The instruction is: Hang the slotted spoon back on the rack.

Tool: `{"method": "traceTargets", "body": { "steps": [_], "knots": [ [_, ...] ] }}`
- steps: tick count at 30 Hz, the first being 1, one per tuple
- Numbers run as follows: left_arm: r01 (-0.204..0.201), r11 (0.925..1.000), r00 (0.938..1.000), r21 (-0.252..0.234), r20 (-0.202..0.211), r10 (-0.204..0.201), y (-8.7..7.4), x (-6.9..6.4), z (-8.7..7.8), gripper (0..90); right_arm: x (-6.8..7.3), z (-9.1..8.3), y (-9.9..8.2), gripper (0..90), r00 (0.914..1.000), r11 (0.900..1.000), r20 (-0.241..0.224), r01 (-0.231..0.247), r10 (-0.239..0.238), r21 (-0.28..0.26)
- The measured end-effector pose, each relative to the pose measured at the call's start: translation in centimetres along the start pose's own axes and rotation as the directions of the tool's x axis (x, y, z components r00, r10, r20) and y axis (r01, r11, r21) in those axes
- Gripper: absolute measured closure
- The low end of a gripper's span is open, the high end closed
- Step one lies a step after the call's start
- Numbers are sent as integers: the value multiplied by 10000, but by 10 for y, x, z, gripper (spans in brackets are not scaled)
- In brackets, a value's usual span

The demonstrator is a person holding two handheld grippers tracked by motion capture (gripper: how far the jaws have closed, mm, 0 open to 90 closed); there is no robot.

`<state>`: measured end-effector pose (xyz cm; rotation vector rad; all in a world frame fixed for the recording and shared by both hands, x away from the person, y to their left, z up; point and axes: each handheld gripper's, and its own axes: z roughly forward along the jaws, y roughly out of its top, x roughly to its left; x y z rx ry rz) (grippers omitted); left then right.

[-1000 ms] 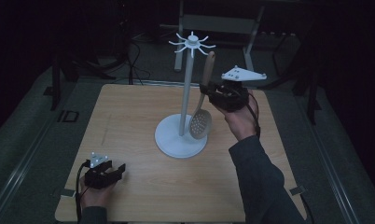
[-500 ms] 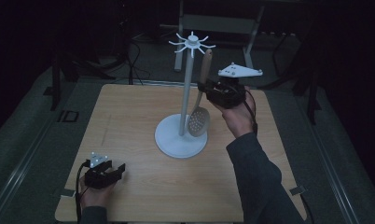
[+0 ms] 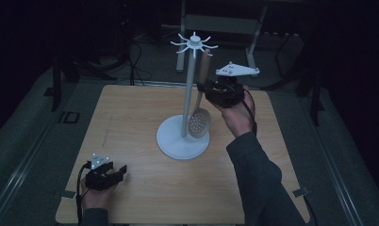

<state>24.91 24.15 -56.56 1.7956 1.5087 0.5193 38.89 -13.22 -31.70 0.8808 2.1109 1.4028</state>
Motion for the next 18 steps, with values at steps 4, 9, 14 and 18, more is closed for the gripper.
{"method": "traceTargets", "body": {
  "steps": [4,9,14,18],
  "knots": [
    [-30,10000,10000,37,-1,30,0,0,0,397,-1,2,0,741,10000,10000,24,9,-9,60],
    [-51,10000,10000,67,1,51,0,0,0,397,-1,5,1,740,10000,9999,-3,19,-19,117],
    [-40,10000,10000,47,5,40,0,0,0,397,0,8,1,739,10000,10000,0,-34,34,68],
    [-47,10000,10000,59,2,47,0,0,0,397,-1,8,-1,733,9998,9999,-107,-150,150,-36]
  ]
}}
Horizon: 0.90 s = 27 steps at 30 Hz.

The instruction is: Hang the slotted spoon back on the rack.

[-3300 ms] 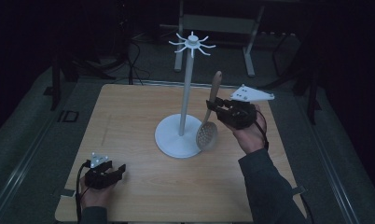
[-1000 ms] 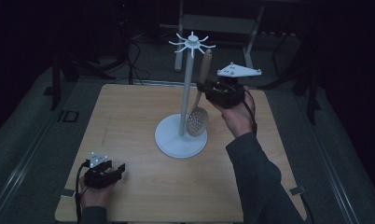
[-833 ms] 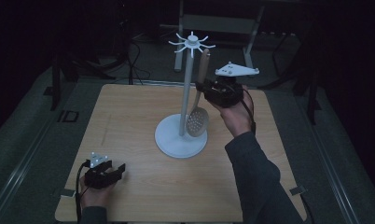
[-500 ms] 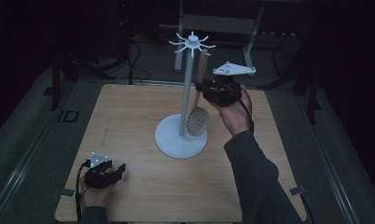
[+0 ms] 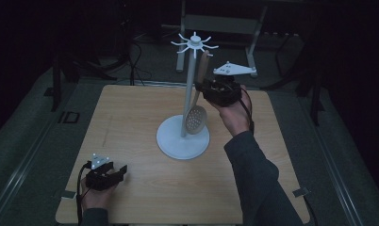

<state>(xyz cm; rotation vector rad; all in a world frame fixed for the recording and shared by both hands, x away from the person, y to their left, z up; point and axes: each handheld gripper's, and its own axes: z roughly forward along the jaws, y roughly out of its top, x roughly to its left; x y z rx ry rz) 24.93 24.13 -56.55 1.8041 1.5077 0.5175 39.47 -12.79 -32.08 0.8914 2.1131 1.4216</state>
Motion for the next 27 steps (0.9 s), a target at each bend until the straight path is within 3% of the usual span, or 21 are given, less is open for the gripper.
{"method": "traceTargets", "body": {
  "steps": [7,16,27],
  "knots": [
    [10,10000,10000,-19,-5,-10,0,0,0,397,-1,-2,-2,664,9999,10000,117,-7,6,30],
    [50,10000,10000,-64,-4,-50,0,0,0,397,-2,-3,-10,481,9999,9997,153,54,-58,220],
    [64,10000,10000,-76,-6,-64,0,0,0,397,-5,-16,-16,346,9993,9992,352,82,-96,387]
  ]
}}
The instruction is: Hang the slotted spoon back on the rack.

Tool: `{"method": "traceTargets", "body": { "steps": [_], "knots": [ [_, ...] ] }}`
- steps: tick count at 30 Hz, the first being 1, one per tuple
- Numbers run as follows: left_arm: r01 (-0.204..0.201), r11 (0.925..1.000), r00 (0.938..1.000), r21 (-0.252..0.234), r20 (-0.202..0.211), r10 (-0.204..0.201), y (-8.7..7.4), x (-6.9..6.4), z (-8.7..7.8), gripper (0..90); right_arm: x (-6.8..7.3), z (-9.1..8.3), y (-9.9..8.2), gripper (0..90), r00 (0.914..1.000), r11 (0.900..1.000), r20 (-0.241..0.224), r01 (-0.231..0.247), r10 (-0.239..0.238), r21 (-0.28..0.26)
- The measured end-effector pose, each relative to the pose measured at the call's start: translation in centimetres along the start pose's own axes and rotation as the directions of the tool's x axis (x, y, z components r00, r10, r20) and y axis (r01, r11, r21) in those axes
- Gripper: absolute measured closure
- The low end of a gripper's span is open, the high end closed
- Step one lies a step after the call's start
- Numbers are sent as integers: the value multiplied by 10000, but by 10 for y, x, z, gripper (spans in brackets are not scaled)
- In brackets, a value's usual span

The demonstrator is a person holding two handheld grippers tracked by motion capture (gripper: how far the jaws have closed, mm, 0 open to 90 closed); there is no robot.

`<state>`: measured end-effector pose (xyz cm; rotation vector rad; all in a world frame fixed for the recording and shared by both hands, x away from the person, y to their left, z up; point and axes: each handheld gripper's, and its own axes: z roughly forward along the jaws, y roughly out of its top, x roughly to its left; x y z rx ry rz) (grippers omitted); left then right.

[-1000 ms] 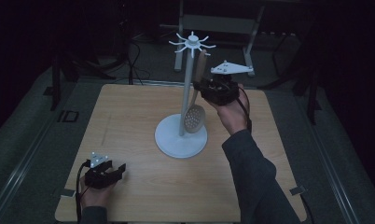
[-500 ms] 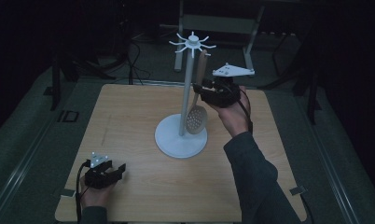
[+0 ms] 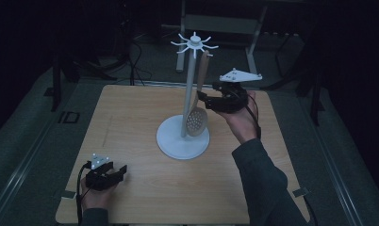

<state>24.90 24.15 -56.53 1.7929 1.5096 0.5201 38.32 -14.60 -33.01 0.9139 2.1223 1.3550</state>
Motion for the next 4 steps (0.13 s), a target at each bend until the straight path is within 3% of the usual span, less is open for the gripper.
{"method": "traceTargets", "body": {
  "steps": [4],
  "knots": [
    [26,10000,10000,-14,2,-26,0,1,0,397,-6,-7,-12,322,10000,9999,52,-77,76,88]
  ]
}}
